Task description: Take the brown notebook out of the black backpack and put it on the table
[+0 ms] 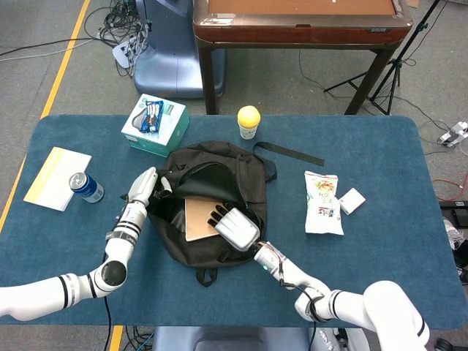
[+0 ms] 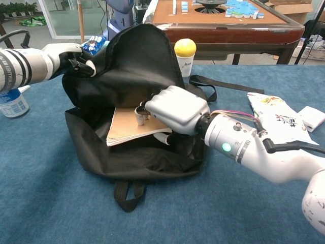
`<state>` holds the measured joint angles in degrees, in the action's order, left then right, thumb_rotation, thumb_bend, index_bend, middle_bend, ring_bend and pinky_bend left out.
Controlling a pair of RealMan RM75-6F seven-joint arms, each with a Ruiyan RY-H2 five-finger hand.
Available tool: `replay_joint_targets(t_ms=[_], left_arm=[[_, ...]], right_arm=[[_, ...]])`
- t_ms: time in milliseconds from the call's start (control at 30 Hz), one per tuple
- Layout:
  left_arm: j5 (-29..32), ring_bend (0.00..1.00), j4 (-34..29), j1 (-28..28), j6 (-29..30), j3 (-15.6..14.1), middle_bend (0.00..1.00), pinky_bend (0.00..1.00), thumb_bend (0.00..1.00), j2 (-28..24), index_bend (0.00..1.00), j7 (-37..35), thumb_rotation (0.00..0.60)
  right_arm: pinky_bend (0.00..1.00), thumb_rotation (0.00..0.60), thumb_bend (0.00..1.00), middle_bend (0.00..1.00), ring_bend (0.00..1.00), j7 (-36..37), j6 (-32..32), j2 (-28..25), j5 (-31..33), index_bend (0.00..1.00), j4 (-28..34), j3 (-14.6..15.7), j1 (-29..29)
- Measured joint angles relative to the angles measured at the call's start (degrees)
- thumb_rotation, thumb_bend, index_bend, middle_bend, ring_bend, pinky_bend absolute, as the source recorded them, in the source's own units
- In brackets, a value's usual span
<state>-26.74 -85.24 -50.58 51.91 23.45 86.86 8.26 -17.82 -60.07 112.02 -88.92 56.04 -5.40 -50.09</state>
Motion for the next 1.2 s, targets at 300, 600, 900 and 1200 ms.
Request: replay_joint_targets(t_ms=[300,600,900,1200], left_arm=[[-0.1,0.39,-0.1,0.2,0.2,0.3,0.52,0.18,0.82,-0.6,0.66,-0.6,0.6],[0.1,0.39,-0.9,0.7,-0.1,0.0,0.52,0.18,0.82,-1.5,0.65,-1.0,0.6],[-1.9,0.39,-3.9,1.8,0.4,-1.3,0.52,0.18,0.81,-2.4,0.65,-1.3,0.6],[-6.1,0.39,-6.8,2.9,1.4,-3.3,0.5,0.18,0.75,-2.8,0.61,-1.1,0.6]], right_arm=[[0.36,0.6,0.61,0.49,0.35,2.8,-2.9,0.6,-1.9,0.72,-3.0,-0.5,-0.5],[0.41,0.6,0.61,0.53,0.42,5.6,-9.1,-4.2,-4.3,0.8,3.2,-0.1,1.7],[0.45,0.6,0.61,0.6,0.51,4.5,-16.1,-15.0,-7.5,0.87,18.8,0.7,5.4],[0.45,0.6,0.61,0.61,0.52,3.9,-22.1,-30.5,-9.7,0.87,38.2,1.0,10.7]])
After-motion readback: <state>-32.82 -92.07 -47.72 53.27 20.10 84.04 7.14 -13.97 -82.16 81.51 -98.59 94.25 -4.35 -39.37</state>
